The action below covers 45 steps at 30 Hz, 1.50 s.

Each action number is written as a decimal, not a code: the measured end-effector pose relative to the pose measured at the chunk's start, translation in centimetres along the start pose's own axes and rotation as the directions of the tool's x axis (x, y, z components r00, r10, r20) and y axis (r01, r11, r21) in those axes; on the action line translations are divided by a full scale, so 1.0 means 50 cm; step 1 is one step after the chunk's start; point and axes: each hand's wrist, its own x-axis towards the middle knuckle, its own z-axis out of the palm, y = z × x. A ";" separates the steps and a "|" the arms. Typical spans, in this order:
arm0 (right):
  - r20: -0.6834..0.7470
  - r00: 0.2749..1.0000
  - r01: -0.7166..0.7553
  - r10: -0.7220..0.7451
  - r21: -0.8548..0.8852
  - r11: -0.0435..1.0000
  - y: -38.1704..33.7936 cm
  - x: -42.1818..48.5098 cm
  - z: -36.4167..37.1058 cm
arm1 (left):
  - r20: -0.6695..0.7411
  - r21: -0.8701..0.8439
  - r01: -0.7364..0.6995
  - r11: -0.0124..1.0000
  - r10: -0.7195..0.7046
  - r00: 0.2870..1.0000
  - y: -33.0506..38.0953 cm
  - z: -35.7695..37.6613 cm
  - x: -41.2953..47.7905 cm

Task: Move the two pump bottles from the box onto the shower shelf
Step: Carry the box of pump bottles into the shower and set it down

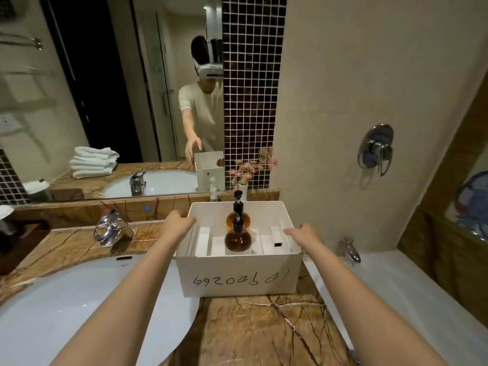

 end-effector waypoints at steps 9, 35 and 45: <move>0.034 0.999 -0.007 0.013 -0.165 0.986 -0.014 0.027 0.034 | 0.107 0.233 0.073 0.970 -0.100 0.989 -0.052 0.033 0.035; 0.013 0.998 0.060 -0.059 -0.233 0.971 -0.102 -0.024 -0.094 | 0.069 0.278 -0.075 0.958 0.057 0.996 0.085 -0.068 -0.012; -0.008 0.994 0.106 -0.112 -0.262 0.959 -0.316 -0.162 -0.364 | 0.056 0.310 -0.156 0.938 0.146 0.988 0.359 -0.250 -0.118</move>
